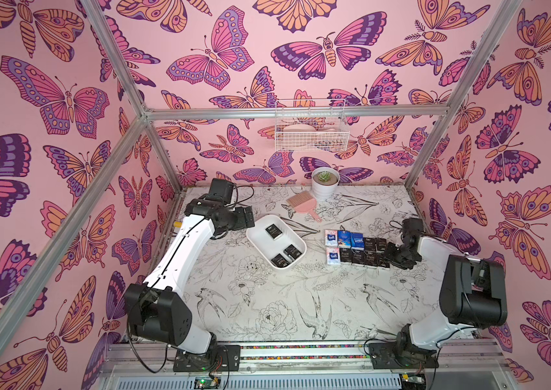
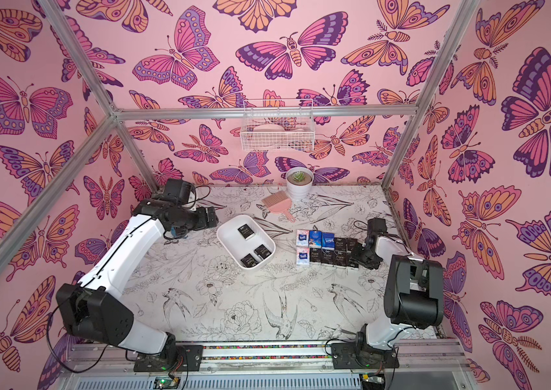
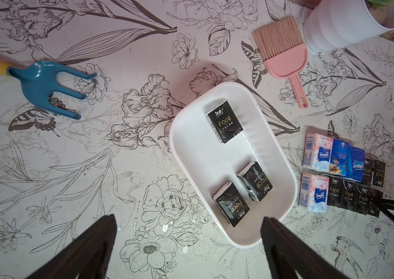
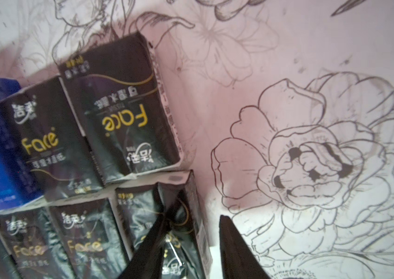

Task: Take the pocket tissues out of the storage box
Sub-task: Move the pocket tissues to the center of the board, then pick up the pocket tissues from the storage box.

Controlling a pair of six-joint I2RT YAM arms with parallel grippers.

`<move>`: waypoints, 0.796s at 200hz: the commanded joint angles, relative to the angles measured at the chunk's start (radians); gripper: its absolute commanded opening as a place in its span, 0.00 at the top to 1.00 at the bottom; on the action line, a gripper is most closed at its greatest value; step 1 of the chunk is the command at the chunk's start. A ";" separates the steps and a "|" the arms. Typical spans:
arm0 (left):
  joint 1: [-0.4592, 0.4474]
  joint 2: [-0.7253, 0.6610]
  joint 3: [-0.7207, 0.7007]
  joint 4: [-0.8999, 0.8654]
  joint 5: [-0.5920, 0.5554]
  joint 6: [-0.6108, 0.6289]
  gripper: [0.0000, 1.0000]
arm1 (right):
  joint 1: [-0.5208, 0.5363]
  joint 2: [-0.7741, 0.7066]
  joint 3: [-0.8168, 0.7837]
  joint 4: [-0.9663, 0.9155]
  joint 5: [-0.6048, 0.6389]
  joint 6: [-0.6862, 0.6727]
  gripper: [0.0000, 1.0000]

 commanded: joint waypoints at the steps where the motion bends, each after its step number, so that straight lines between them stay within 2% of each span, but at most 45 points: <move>1: -0.001 -0.016 0.007 0.002 -0.010 -0.006 0.00 | 0.012 -0.012 0.023 -0.043 -0.020 -0.004 0.59; 47: 0.000 -0.021 -0.003 0.003 -0.012 -0.006 0.00 | 0.011 -0.038 0.052 -0.076 0.003 -0.004 0.57; 65: 0.000 -0.020 -0.006 0.003 -0.014 -0.003 0.00 | 0.016 -0.091 0.086 -0.101 0.000 -0.009 0.56; 93: 0.000 -0.009 -0.021 0.002 -0.028 0.003 0.00 | 0.075 -0.131 0.136 -0.113 -0.008 -0.021 0.55; 110: -0.002 0.002 -0.032 0.002 -0.026 -0.002 0.00 | 0.166 -0.131 0.178 -0.096 -0.035 -0.016 0.53; 134: -0.010 0.014 -0.039 0.002 -0.028 -0.009 0.00 | 0.386 -0.074 0.275 -0.043 -0.063 -0.006 0.52; 159: -0.020 0.017 -0.039 -0.001 -0.032 -0.012 0.00 | 0.603 0.074 0.442 -0.024 0.004 -0.008 0.52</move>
